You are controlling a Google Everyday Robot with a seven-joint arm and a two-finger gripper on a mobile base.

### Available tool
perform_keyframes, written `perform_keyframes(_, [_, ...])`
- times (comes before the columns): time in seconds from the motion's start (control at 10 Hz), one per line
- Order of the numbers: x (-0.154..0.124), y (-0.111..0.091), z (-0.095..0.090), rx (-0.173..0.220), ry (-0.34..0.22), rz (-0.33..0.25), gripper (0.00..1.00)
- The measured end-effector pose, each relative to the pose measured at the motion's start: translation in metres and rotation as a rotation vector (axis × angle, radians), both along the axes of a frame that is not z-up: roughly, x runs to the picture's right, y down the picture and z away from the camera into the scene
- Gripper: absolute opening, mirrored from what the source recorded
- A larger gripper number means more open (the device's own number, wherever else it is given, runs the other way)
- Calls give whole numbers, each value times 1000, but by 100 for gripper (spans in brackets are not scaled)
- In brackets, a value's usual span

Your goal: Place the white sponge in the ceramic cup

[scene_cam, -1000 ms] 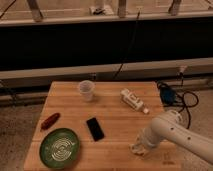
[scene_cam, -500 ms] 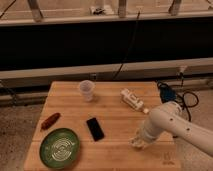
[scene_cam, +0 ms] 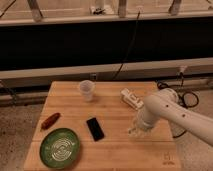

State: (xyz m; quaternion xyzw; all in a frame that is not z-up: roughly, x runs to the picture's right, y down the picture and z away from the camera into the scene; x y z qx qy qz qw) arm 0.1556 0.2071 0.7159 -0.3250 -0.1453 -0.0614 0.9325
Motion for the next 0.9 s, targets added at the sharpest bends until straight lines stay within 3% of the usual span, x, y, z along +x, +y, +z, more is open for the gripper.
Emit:
perform_keyframes(0.4, [-31, -34, -9, 7, 5, -25, 0])
perform_keyframes(0.9, [-49, -76, -9, 22, 2, -40, 0])
